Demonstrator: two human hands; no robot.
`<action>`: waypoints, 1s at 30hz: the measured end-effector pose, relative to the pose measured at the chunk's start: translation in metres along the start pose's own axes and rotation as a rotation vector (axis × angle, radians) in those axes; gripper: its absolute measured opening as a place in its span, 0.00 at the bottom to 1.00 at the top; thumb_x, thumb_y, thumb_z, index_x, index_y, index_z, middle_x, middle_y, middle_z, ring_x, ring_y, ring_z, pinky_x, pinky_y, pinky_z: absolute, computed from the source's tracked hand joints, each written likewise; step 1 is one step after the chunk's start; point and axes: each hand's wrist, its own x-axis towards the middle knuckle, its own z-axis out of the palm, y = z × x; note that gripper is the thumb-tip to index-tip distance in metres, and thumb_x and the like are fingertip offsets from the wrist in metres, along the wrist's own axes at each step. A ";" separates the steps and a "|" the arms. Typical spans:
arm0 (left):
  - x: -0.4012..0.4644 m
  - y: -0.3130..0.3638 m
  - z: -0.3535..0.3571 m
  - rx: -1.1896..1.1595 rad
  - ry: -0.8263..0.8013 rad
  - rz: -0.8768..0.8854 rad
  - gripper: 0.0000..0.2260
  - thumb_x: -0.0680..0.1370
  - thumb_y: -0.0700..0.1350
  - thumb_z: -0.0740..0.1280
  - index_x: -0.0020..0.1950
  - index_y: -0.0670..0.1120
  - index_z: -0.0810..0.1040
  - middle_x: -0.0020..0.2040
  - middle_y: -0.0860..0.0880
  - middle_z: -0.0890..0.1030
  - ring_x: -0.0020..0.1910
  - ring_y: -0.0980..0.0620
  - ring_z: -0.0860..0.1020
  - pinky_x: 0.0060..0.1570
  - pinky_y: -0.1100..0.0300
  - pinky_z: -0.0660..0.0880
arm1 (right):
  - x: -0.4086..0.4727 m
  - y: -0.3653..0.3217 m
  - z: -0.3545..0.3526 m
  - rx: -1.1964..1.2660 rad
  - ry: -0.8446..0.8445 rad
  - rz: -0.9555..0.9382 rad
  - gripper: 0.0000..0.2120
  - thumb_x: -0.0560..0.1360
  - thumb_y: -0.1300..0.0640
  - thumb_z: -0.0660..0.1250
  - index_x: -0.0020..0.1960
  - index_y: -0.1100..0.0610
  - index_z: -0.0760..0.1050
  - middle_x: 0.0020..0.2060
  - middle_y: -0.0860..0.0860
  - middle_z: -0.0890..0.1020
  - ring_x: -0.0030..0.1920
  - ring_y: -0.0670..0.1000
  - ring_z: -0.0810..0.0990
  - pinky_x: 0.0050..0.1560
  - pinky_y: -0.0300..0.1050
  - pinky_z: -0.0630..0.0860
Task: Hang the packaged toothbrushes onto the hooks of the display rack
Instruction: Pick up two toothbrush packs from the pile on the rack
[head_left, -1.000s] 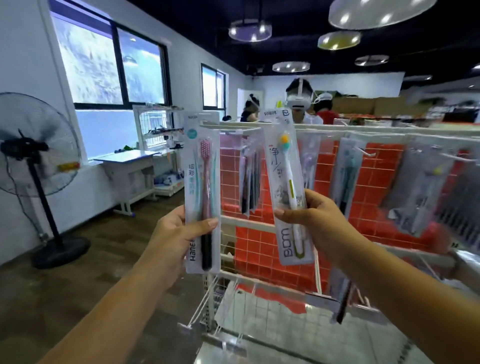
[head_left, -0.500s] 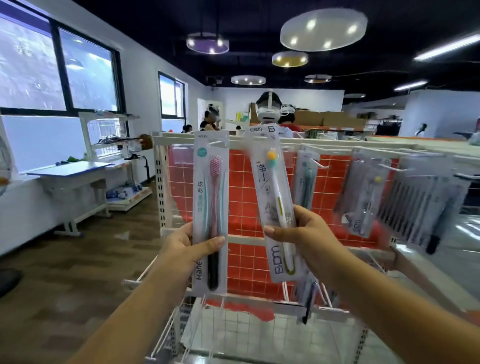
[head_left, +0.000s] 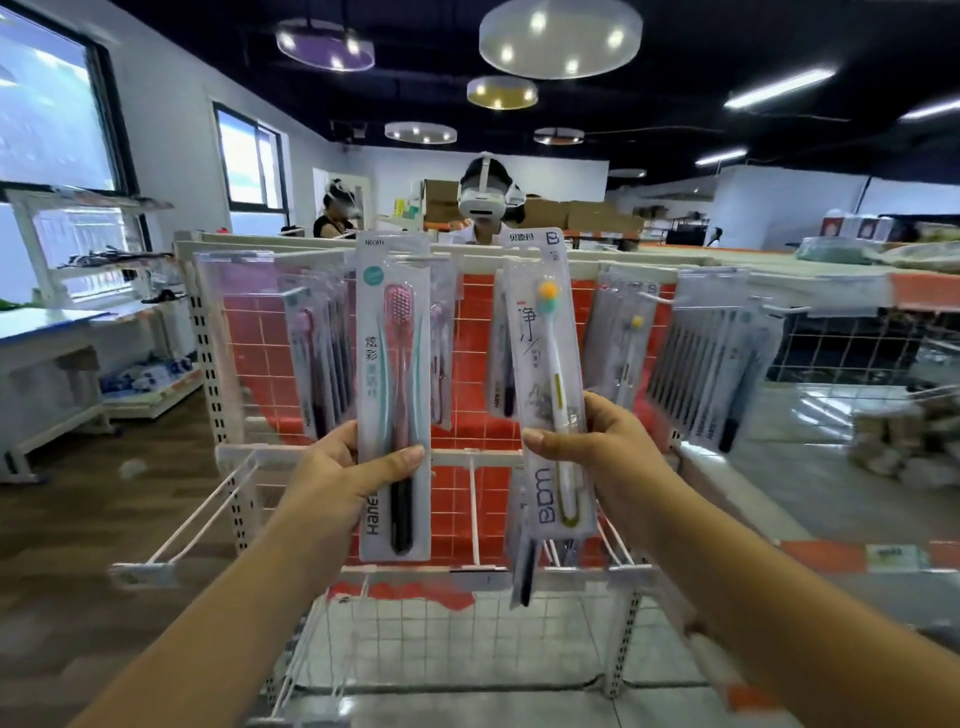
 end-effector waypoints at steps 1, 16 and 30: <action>0.000 -0.003 0.005 -0.002 -0.007 -0.005 0.20 0.62 0.41 0.71 0.54 0.43 0.77 0.45 0.42 0.84 0.45 0.43 0.83 0.46 0.49 0.78 | -0.002 0.001 -0.005 0.000 0.009 0.001 0.15 0.65 0.67 0.72 0.51 0.60 0.76 0.40 0.55 0.83 0.42 0.54 0.83 0.46 0.53 0.80; 0.009 -0.054 0.073 -0.004 -0.088 -0.081 0.22 0.62 0.43 0.72 0.56 0.44 0.78 0.47 0.44 0.84 0.48 0.44 0.82 0.51 0.46 0.78 | -0.021 0.032 -0.073 -0.094 0.111 -0.007 0.17 0.64 0.64 0.73 0.52 0.57 0.76 0.43 0.53 0.85 0.43 0.51 0.84 0.46 0.48 0.80; 0.017 -0.075 0.046 0.032 -0.024 -0.129 0.12 0.69 0.37 0.70 0.51 0.46 0.78 0.38 0.50 0.85 0.36 0.52 0.83 0.29 0.61 0.78 | -0.030 0.061 -0.102 -0.024 0.290 0.105 0.19 0.65 0.65 0.72 0.56 0.59 0.75 0.48 0.58 0.83 0.49 0.59 0.82 0.54 0.62 0.76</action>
